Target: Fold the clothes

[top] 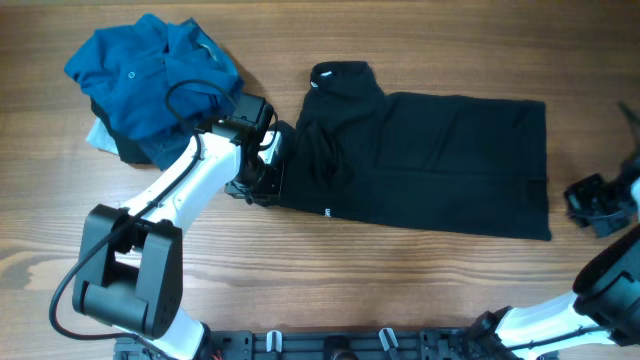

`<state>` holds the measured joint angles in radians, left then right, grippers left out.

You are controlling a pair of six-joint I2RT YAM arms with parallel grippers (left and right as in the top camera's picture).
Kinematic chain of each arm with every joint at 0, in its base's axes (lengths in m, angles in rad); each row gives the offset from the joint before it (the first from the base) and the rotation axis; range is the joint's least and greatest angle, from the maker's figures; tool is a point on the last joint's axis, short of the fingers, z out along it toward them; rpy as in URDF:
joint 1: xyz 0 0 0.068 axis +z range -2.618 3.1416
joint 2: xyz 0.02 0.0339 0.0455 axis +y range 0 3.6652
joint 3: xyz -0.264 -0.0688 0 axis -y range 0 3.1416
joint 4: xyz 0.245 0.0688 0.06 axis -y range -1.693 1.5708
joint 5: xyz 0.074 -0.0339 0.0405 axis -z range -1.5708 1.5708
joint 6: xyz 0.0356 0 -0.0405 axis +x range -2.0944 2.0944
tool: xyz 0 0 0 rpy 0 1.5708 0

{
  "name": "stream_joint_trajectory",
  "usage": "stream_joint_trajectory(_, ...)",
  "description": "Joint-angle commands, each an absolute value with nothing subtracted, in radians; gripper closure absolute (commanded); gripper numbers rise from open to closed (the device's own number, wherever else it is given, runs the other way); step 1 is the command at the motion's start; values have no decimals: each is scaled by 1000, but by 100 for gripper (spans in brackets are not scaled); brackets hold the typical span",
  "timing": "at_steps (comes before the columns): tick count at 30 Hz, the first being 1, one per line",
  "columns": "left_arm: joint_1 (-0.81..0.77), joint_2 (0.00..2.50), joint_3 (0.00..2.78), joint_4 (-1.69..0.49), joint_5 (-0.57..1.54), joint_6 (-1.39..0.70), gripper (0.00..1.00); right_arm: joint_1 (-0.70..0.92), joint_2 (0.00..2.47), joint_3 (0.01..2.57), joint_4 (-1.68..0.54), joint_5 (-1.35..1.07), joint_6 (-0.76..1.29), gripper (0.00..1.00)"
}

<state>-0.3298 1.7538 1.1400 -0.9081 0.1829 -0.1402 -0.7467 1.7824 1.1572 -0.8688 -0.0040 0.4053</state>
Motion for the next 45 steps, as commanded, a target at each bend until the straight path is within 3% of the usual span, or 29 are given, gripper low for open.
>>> stream_joint_trajectory(1,-326,1736,1147,-906,173,-135,95,-761,1795,1194,-876,37,366,96)
stream_joint_trajectory(4,-326,1736,1147,-906,174,-135,94,-760,1795,1194,-897,-46,346,96)
stream_joint_trajectory(5,-326,1736,1147,-906,174,-135,93,-760,1795,1192,-923,-56,339,87)
stream_joint_trajectory(7,-326,1736,1147,-906,174,-135,93,-760,1795,1179,-954,-61,337,57)
stream_joint_trajectory(8,-326,1736,1147,-904,174,-135,93,-760,1795,1164,-959,-65,336,50)
stream_joint_trajectory(12,-326,1736,1147,-889,174,-135,92,-759,1795,1065,-912,-165,297,41)
stream_joint_trajectory(18,-326,1736,1147,-887,174,-135,91,-756,1795,1005,-900,-206,291,43)
stream_joint_trajectory(20,-326,1736,1147,-887,174,-135,91,-756,1795,1005,-885,-200,307,57)
stream_joint_trajectory(21,-326,1736,1147,-887,174,-135,91,-756,1795,1006,-870,-182,328,77)
stream_joint_trajectory(23,-326,1736,1147,-887,174,-135,94,-759,1795,1017,-852,-91,373,96)
stream_joint_trajectory(35,-323,1735,1147,-907,131,-135,96,-774,1795,1124,-884,57,386,96)
stream_joint_trajectory(39,-320,1735,1147,-929,106,-135,84,-774,1795,1124,-887,57,385,96)
stream_joint_trajectory(40,-320,1734,1147,-930,106,-135,51,-773,1795,1124,-888,55,385,96)
stream_joint_trajectory(41,-320,1733,1147,-930,107,-135,41,-773,1795,1124,-889,53,385,95)
stream_joint_trajectory(44,-320,1731,1156,-937,107,-135,34,-774,1795,1124,-891,52,385,87)
stream_joint_trajectory(45,-320,1731,1162,-937,118,-135,34,-774,1795,1125,-892,51,387,73)
